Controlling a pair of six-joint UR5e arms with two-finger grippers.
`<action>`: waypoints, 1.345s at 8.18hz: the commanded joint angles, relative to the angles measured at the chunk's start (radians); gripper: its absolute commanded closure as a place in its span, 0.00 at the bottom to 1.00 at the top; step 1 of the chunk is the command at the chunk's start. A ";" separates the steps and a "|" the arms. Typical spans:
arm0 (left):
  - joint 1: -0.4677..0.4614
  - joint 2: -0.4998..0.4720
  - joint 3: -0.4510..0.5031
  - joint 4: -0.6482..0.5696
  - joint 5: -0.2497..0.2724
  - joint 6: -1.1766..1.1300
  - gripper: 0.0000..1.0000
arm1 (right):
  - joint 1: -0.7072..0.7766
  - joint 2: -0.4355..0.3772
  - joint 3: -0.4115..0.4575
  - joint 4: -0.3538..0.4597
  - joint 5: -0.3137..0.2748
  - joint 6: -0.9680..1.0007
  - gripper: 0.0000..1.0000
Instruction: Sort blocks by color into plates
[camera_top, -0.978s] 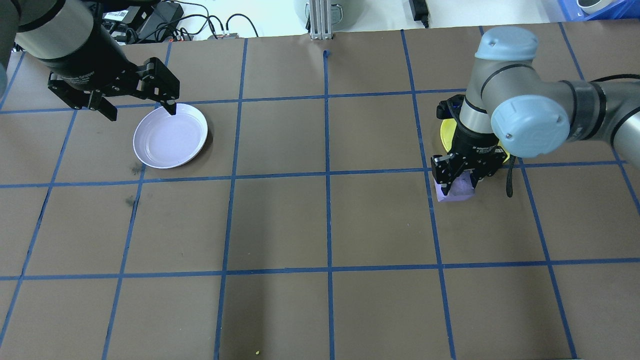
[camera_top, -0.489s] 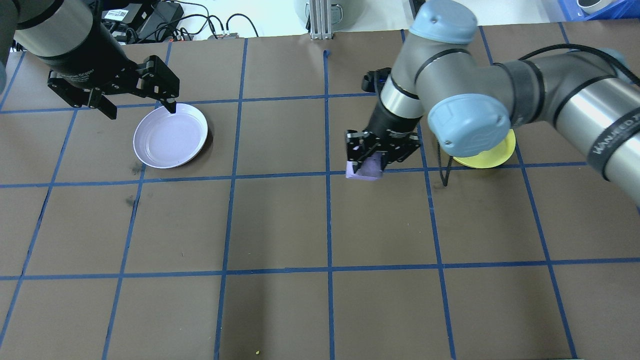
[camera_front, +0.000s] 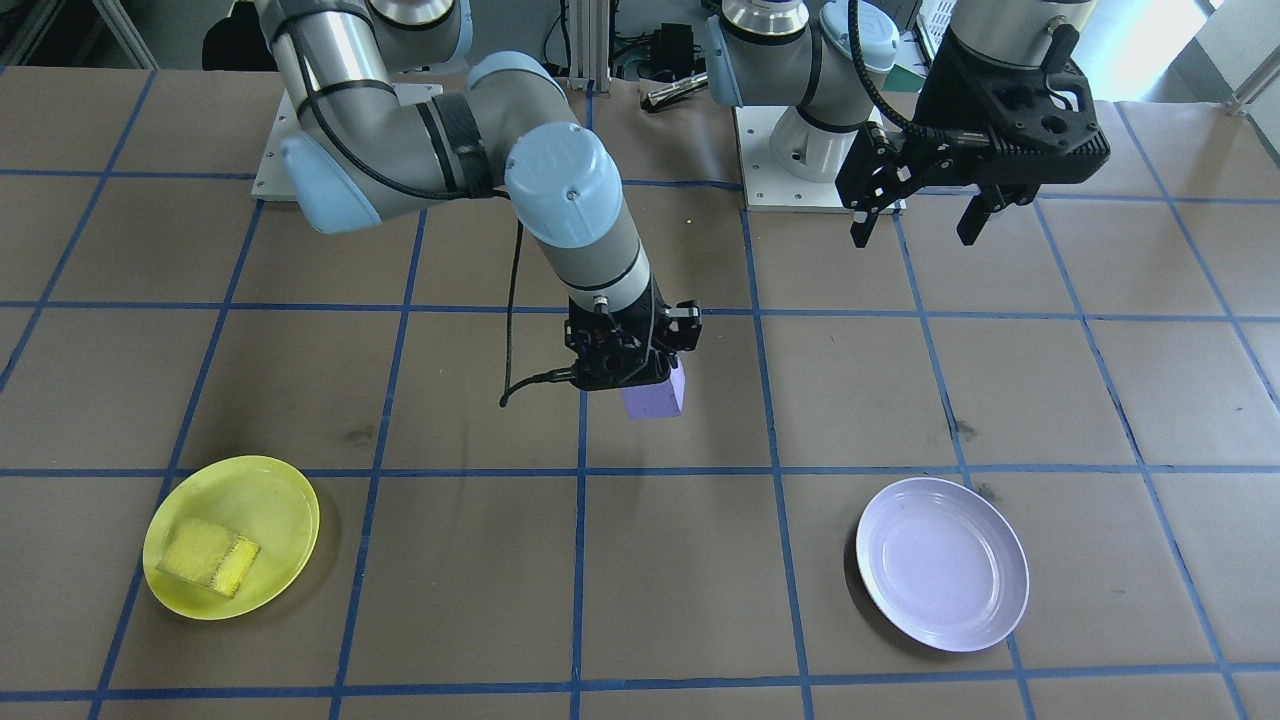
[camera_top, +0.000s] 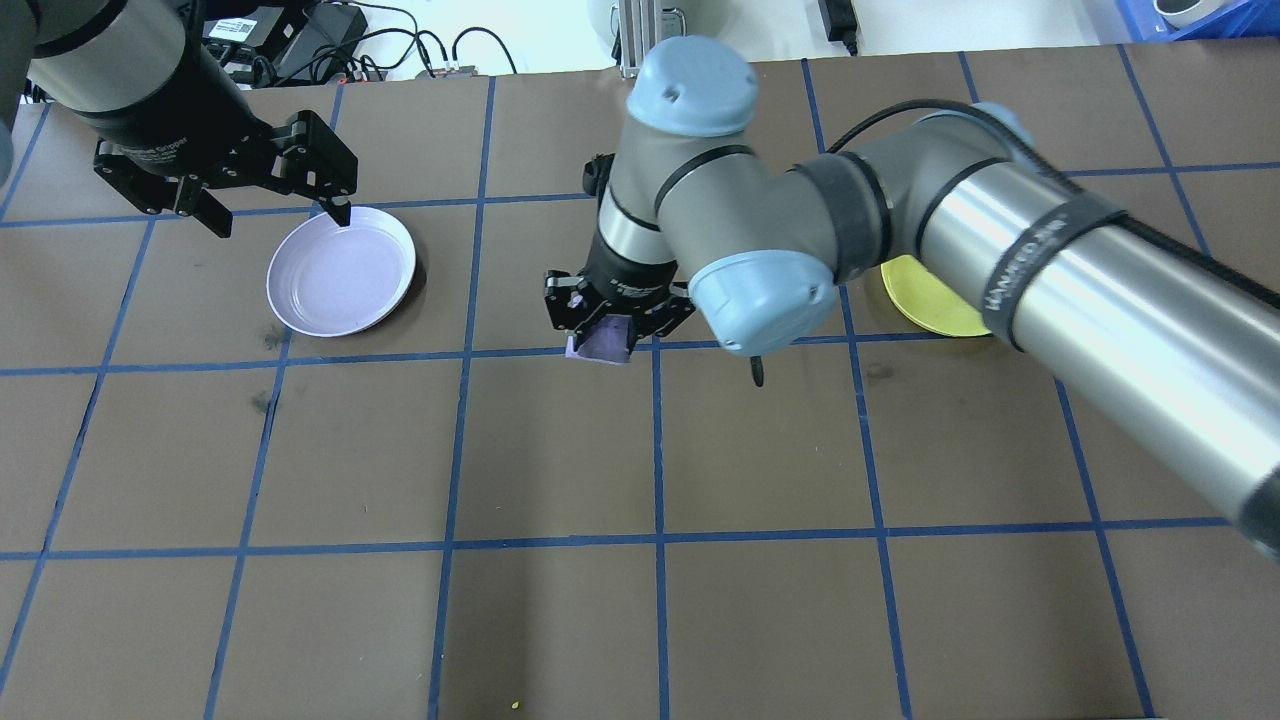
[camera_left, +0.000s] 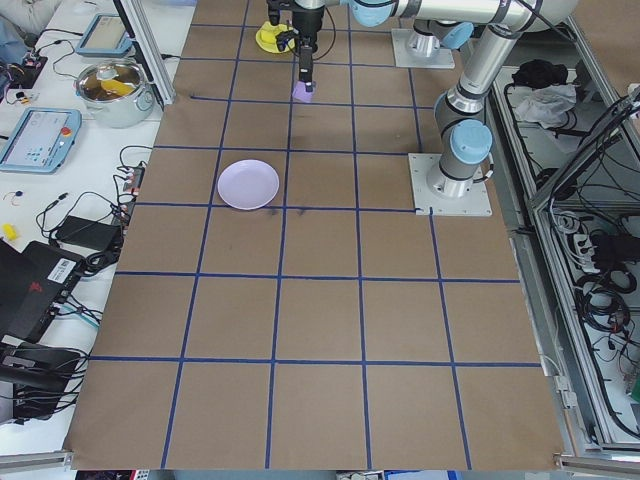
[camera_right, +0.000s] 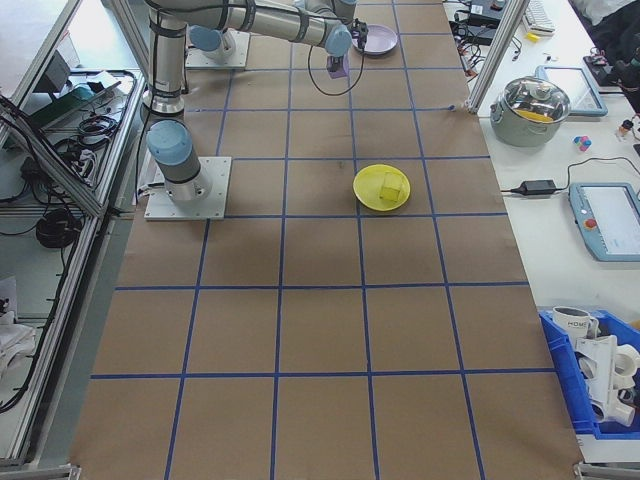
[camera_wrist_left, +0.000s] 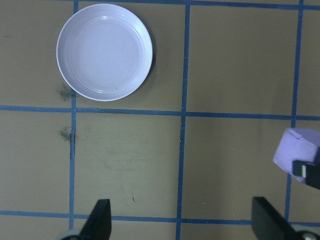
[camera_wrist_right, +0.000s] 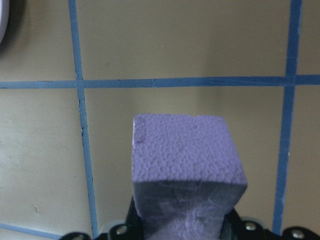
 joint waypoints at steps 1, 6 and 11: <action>0.067 0.010 -0.008 -0.010 -0.005 0.072 0.00 | 0.043 0.091 -0.008 -0.070 -0.011 0.052 1.00; 0.069 0.012 -0.006 -0.012 -0.007 0.069 0.00 | 0.048 0.067 0.012 -0.059 -0.068 0.046 0.00; 0.064 -0.014 0.006 -0.007 -0.013 0.071 0.00 | -0.079 -0.148 0.001 0.213 -0.173 -0.265 0.00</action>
